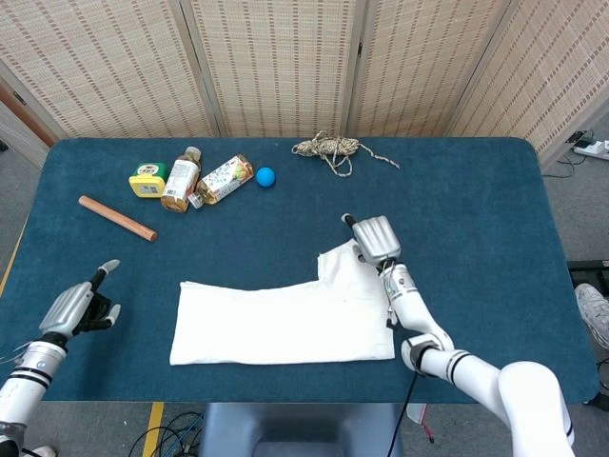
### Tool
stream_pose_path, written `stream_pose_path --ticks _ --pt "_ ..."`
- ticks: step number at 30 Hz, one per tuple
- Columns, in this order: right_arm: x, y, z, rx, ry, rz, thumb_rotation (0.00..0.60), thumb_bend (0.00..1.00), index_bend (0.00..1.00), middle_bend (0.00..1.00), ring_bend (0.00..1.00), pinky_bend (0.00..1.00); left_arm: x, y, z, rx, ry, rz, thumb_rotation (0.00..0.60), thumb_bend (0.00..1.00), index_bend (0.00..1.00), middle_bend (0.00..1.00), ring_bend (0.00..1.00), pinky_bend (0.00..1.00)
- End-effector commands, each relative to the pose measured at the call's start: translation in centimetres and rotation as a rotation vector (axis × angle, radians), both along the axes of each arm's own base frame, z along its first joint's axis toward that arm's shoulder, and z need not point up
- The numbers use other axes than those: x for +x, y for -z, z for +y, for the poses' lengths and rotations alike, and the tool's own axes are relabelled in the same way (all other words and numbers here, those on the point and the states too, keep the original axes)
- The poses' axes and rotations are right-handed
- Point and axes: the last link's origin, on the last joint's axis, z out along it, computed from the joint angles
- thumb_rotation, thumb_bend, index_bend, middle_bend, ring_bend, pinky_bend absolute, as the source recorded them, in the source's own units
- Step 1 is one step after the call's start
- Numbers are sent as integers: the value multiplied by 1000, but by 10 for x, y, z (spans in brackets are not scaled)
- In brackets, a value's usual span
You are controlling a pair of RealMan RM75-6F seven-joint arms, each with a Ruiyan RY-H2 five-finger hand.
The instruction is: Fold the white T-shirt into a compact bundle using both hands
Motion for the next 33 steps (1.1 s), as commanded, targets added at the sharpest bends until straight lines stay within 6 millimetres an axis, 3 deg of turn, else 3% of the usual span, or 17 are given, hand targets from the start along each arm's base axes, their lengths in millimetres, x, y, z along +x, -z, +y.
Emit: stream_pose_path --ticks 1,11,28,33 --pt "5 3 -4 28 18 5 600 384 202 922 943 1000 0 0 0 -2 -1 0 600 505 27 935 874 947" --pt "12 17 -2 116 44 60 600 384 315 923 941 1000 -2 1 -2 -6 -6 -2 600 505 27 935 875 947" --pt "7 23 -3 128 75 107 600 384 416 931 941 1000 -7 0 -5 -3 -17 -6 600 505 27 935 875 947" --pt "8 22 -4 121 79 87 600 397 489 940 941 1000 -8 0 -5 -2 -19 -6 600 505 27 935 875 947"
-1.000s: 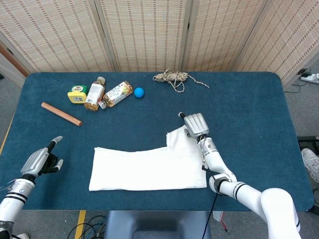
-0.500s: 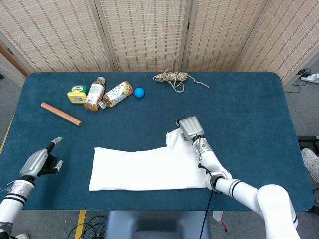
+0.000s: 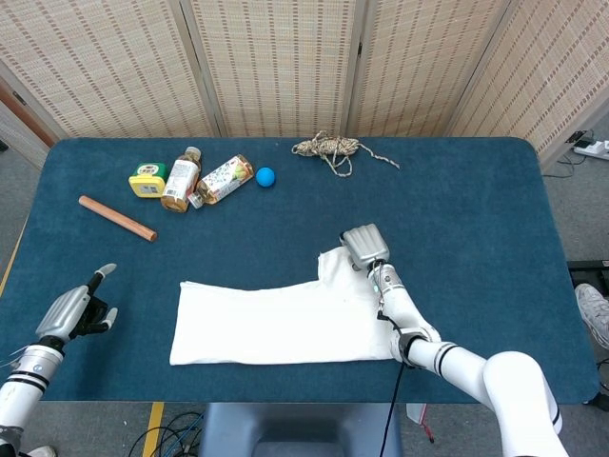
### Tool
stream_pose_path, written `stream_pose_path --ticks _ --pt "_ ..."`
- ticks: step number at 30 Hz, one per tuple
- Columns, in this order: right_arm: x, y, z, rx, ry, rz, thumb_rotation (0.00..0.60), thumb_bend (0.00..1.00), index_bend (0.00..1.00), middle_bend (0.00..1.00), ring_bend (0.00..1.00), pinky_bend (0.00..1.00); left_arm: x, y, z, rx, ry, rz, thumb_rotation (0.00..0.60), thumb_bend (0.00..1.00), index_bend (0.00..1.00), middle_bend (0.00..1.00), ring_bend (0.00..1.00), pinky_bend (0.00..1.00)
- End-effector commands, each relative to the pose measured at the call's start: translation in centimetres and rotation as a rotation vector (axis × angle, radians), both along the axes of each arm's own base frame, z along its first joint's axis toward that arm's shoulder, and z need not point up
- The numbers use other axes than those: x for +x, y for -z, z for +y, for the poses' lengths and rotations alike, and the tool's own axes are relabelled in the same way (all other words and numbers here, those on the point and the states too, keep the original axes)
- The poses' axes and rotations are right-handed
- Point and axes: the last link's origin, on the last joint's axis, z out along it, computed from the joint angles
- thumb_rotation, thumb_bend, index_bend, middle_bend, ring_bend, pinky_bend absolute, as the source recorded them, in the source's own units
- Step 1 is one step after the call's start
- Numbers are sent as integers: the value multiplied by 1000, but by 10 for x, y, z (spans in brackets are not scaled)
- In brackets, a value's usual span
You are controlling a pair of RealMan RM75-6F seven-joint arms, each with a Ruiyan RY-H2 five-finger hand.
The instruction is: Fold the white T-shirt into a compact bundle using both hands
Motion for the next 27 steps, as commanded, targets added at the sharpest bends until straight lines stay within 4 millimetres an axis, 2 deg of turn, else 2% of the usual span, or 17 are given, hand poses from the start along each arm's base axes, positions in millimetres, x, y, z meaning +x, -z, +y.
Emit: stream_pose_path --ticks 1,5,8,16,27 --pt "0 -2 0 -6 -2 -15 600 407 511 943 941 1000 0 0 0 0 0 1 600 505 27 935 875 947" --pt "-2 -5 5 -11 -19 -29 600 450 636 959 941 1000 0 0 0 1 1 1 600 505 27 935 875 947" --pt "-4 -10 10 -21 -36 -50 600 469 676 965 941 1000 0 -1 0 5 3 -1 600 505 27 935 875 947" --pt "-7 -29 38 -45 -112 -120 600 509 694 971 943 1000 1 -2 -2 8 5 -2 600 505 27 935 875 947" --pt "-24 -45 95 -6 -179 -130 600 522 699 972 943 1000 4 -1 -4 5 15 -6 600 505 27 935 875 947"
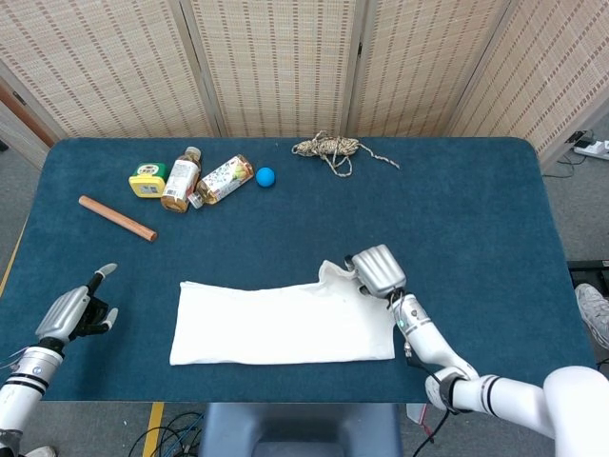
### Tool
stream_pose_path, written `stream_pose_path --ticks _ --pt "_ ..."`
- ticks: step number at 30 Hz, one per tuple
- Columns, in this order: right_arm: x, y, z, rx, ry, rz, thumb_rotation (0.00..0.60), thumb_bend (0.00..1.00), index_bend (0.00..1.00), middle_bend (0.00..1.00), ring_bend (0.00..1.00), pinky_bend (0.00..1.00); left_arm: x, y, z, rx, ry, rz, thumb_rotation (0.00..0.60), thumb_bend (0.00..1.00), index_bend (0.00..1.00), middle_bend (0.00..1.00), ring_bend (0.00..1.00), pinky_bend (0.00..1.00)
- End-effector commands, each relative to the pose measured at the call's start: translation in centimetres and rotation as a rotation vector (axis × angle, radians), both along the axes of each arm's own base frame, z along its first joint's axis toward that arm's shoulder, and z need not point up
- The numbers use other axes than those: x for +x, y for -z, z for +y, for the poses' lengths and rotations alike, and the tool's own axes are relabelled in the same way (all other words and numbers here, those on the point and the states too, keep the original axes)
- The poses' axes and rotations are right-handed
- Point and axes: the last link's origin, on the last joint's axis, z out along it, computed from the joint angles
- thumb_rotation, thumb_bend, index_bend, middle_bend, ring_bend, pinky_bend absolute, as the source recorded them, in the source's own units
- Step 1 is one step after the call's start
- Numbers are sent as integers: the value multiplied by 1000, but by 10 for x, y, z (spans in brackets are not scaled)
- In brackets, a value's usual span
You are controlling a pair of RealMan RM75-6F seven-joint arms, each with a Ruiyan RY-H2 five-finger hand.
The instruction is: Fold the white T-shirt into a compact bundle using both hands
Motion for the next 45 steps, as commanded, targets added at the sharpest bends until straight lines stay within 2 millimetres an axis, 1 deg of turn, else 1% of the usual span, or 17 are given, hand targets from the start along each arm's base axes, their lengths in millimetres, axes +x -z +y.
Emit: stream_pose_path --ticks 1,9,13,17,19,21,23,26,28,31,36,45 --pt "-11 -4 18 15 -12 12 600 523 699 972 943 1000 0 1 0 -3 1 -1 600 505 27 935 875 947" --pt "-27 -3 46 43 -18 29 600 524 699 971 943 1000 1 2 1 -5 5 -3 600 505 27 935 874 947" --pt "-31 0 51 57 -9 34 600 523 699 971 943 1000 2 3 1 -9 5 -4 600 505 27 935 875 947" --pt "-33 3 53 69 -4 40 600 502 690 970 943 1000 3 3 1 -11 7 -4 600 505 27 935 875 947" --pt "-33 3 55 78 -3 48 600 482 621 966 943 1000 3 3 1 -10 7 -4 600 506 27 935 875 947" --pt "-34 3 56 85 0 58 600 456 505 959 943 1000 3 3 1 -10 7 -2 600 505 27 935 875 947" --pt "-35 1 58 94 5 65 600 411 357 953 943 1000 3 3 1 -10 7 -2 600 505 27 935 875 947" --pt "-34 -1 60 101 8 72 600 361 226 953 943 1000 3 3 1 -8 8 -4 600 506 27 935 874 947" --pt "-34 -2 61 103 9 74 600 347 186 953 943 1000 3 3 1 -8 9 -5 600 505 27 935 874 947" --pt "-33 -5 63 108 10 73 600 334 167 953 943 1000 4 2 1 -6 12 -6 600 505 27 935 875 947" --pt "-30 -10 70 120 6 72 600 331 166 953 943 1000 4 0 1 -2 11 -8 600 505 27 935 875 947" --pt "-34 -28 84 139 28 78 600 332 166 953 943 1000 4 -2 2 -1 14 -7 600 505 27 935 874 947"
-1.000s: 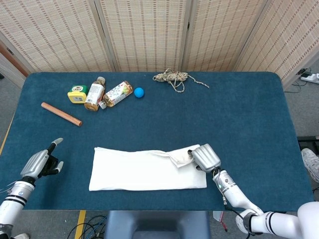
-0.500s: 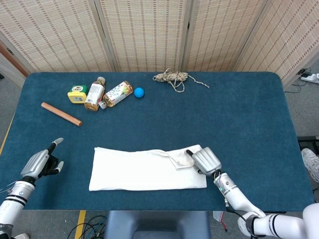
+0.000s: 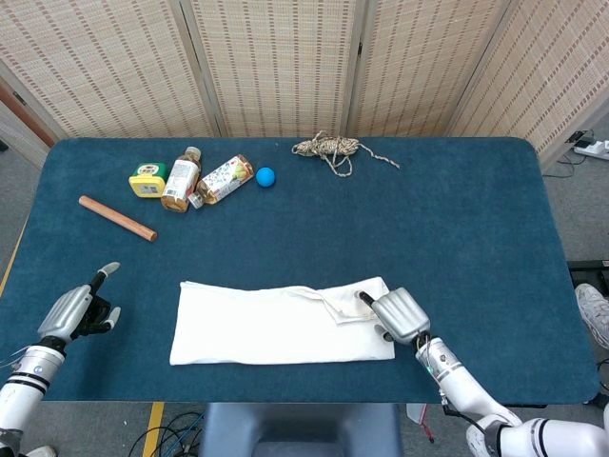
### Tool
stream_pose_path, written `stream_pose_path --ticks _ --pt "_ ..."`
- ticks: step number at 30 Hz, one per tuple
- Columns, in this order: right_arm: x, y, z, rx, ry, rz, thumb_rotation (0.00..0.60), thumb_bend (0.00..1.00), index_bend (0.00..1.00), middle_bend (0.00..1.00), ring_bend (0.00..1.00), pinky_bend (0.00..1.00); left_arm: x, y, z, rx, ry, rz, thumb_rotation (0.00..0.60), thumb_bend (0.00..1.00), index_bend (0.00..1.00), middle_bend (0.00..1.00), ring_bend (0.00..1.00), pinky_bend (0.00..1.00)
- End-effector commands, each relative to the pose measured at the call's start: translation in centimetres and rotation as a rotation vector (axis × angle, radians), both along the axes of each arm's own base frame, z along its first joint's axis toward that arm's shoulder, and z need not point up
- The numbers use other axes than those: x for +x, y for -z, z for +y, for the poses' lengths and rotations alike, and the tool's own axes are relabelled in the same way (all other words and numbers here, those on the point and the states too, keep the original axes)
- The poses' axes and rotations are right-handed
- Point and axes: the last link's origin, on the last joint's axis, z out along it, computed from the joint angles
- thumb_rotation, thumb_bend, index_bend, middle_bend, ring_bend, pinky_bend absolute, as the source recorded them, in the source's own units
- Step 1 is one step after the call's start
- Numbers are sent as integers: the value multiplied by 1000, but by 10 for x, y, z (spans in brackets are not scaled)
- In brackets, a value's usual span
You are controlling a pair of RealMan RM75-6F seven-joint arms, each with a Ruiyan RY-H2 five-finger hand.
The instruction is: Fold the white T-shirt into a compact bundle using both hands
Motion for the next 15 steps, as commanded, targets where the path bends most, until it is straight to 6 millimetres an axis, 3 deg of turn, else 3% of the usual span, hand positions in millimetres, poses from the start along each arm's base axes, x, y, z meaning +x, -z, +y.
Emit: stream_pose_path --ticks 1,8,15 --pt "-3 -7 6 6 9 9 600 332 166 953 943 1000 -1 -1 1 1 -1 6 600 505 27 935 874 947" --pt "13 -50 2 -126 -23 -89 600 332 190 935 931 1000 -7 3 3 -8 70 117 600 491 82 935 873 947" --pt "17 -97 -4 -268 -45 -121 600 332 216 938 931 1000 -19 14 6 11 281 293 600 336 267 935 865 940"
